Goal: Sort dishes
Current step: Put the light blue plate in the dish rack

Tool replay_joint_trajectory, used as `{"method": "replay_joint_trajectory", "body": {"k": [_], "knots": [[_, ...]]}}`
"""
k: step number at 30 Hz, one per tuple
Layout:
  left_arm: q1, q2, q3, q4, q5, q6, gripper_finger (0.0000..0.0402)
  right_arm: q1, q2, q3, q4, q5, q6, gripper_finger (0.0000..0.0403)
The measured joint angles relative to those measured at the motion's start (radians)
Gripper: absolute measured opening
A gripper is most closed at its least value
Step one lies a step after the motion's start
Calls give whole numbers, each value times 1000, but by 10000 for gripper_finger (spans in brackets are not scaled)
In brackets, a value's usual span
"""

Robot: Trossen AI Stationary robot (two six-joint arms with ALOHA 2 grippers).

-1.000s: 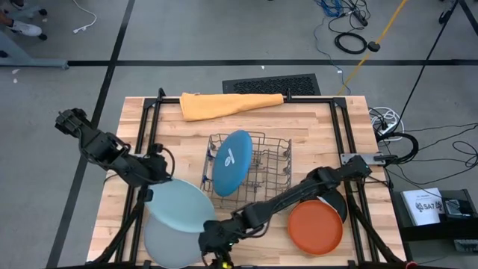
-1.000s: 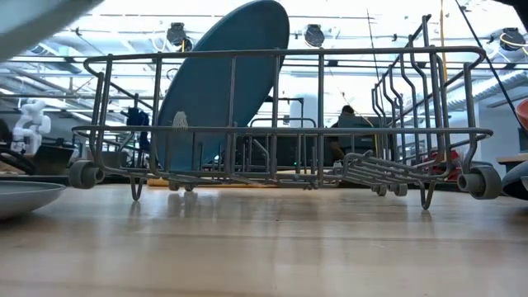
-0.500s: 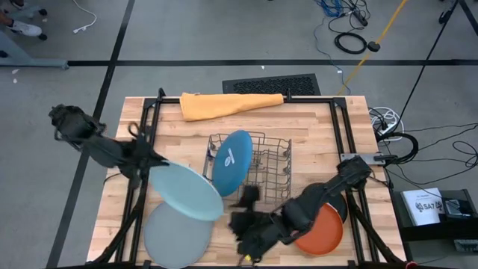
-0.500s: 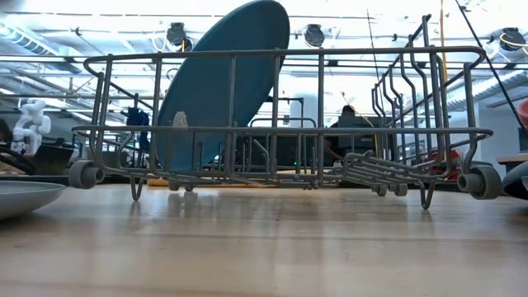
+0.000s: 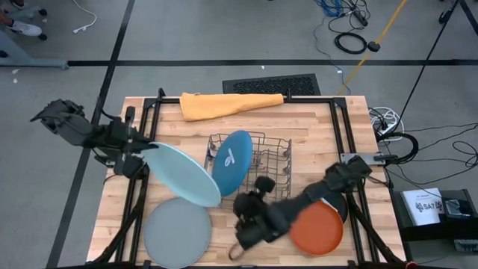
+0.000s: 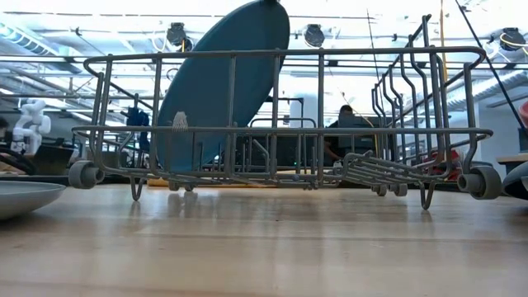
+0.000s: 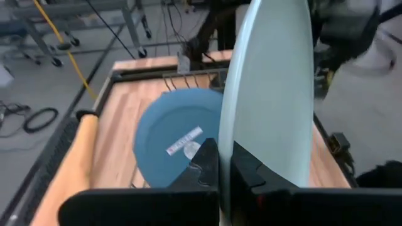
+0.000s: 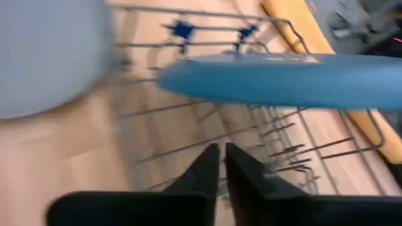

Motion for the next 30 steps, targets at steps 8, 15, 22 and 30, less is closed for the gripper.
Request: {"method": "replay_joint_trajectory", "body": {"k": [8, 15, 22, 30], "knots": [[-1, 2, 0, 19, -3, 0, 0, -149, 11, 0, -42, -14, -13, 2], [0, -1, 0, 15, -11, 2, 0, -237, 11, 0, 106, 13, -221, 1], [-2, -29, -2, 65, 46, -5, 0, -278, 11, 0, 382, 11, -528, 1], [-1, -86, -1, 117, 38, 17, 0, -315, 13, 0, 555, -16, -729, 0]]}}
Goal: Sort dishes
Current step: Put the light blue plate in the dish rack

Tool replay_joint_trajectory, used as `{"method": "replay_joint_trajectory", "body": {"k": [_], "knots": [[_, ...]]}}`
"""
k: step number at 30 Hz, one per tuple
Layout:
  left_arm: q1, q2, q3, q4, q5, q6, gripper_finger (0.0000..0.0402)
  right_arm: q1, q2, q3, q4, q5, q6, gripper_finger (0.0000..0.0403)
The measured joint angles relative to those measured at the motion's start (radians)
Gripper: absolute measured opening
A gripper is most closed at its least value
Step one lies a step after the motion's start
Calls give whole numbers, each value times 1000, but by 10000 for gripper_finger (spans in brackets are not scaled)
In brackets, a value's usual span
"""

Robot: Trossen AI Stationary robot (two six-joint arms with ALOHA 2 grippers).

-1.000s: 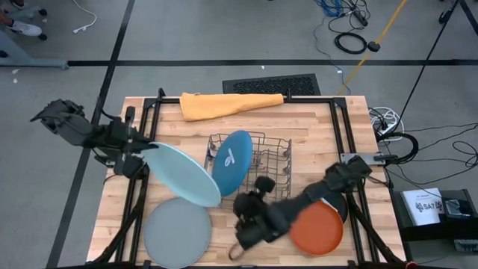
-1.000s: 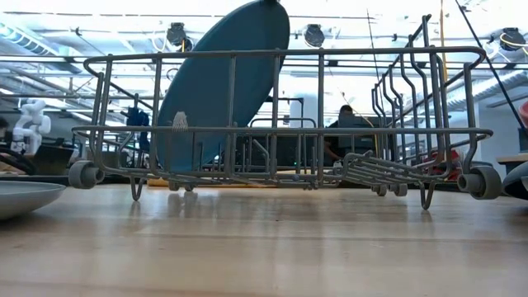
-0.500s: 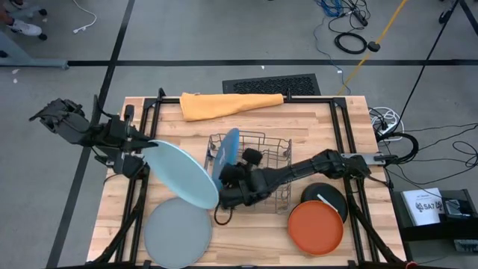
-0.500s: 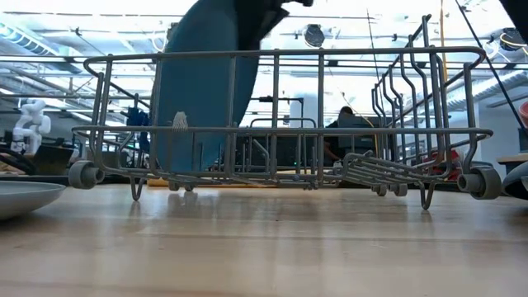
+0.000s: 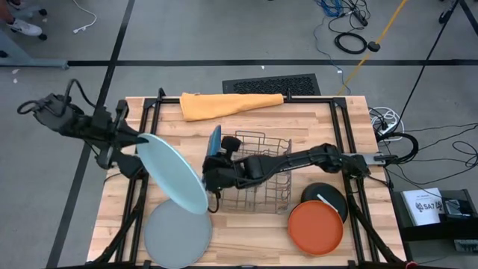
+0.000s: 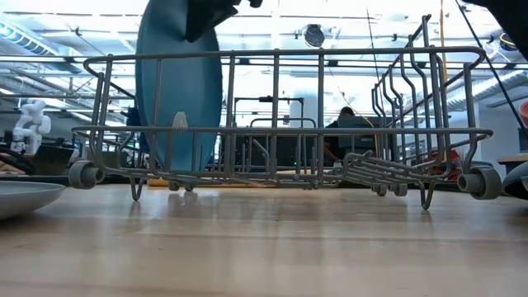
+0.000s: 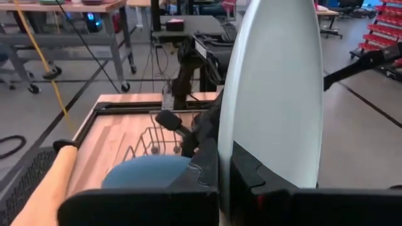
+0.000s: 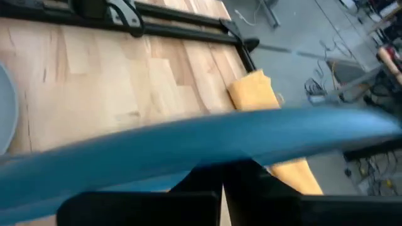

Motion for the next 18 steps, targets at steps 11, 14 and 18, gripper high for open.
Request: {"method": "replay_joint_trajectory", "body": {"k": [11, 14, 18], "knots": [[0, -8, 0, 10, -47, 9, 0, -4, 5, 0, 81, -42, -146, 0], [0, -7, 0, 15, -49, 9, 0, -11, 5, 0, 82, -60, -154, 0], [0, -7, 0, 14, -56, 4, 0, -8, 5, 0, 98, -63, -195, 0]]}}
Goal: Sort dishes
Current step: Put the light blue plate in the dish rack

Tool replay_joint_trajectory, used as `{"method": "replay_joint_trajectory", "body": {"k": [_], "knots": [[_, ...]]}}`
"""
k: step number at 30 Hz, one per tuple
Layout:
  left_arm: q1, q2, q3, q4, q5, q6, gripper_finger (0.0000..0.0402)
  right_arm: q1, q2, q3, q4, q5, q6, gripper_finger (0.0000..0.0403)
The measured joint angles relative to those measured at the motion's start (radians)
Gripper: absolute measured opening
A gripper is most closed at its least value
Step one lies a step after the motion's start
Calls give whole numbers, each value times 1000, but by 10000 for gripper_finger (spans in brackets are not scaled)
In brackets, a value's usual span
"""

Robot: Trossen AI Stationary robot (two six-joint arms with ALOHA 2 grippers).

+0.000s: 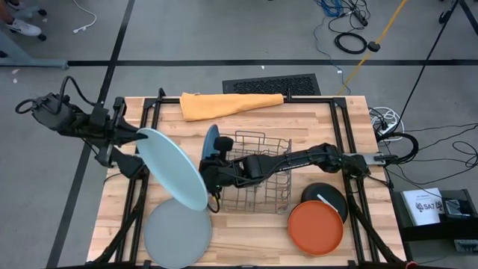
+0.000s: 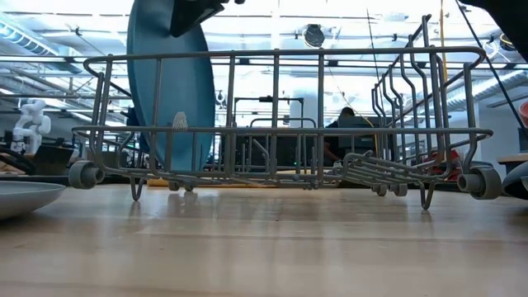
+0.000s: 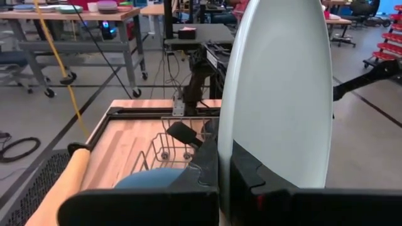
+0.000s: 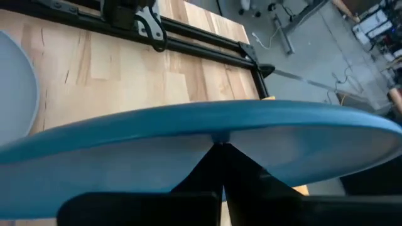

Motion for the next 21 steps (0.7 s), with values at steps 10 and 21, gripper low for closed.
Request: {"method": "replay_joint_trajectory", "body": {"k": [10, 21], "knots": [[0, 0, 0, 8, -19, -1, 0, -10, 0, 0, 98, -25, -81, 0], [0, 6, 0, 28, -25, -1, 0, 37, 0, 0, 63, 74, -101, 0]]}}
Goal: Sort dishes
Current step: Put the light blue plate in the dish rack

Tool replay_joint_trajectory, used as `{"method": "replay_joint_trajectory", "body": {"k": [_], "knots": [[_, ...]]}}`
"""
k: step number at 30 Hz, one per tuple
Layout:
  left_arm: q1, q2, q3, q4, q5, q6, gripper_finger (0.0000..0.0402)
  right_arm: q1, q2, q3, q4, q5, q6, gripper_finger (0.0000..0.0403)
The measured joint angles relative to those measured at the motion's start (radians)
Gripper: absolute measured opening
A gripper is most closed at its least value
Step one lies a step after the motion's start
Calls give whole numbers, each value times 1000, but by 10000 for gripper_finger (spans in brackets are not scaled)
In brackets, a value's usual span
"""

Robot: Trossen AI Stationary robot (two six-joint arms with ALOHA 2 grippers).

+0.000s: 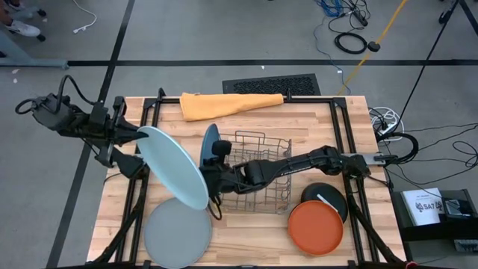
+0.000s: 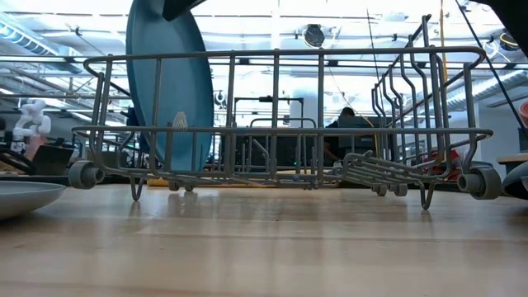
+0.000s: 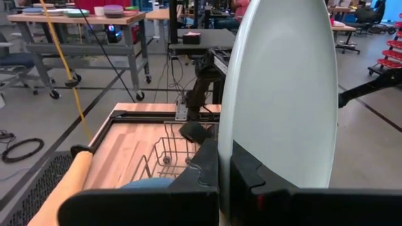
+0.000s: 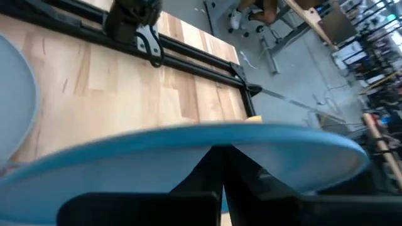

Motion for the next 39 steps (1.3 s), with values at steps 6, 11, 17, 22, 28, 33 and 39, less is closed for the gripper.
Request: {"method": "replay_joint_trajectory", "body": {"k": [6, 11, 17, 22, 28, 33, 39], "knots": [[0, 0, 0, 15, -13, 7, 0, 23, 0, 0, -64, 76, 25, 0], [1, 0, 0, 20, -24, 7, 0, 46, 0, 0, -134, 123, 84, 0], [1, 15, 0, 24, -54, 2, 0, 79, 0, 0, -209, 145, 182, 0], [1, 53, 0, 28, -108, -21, 0, 143, -1, 0, -309, 193, 281, 0], [1, 110, -1, 107, -195, 5, 0, 221, -1, 0, -571, 224, 547, 0], [0, 160, -1, 142, -290, 51, 0, 271, -4, 0, -827, 254, 898, 0], [0, 230, -1, 140, -450, 80, 0, 320, -60, 0, -830, 365, 1063, 0]]}}
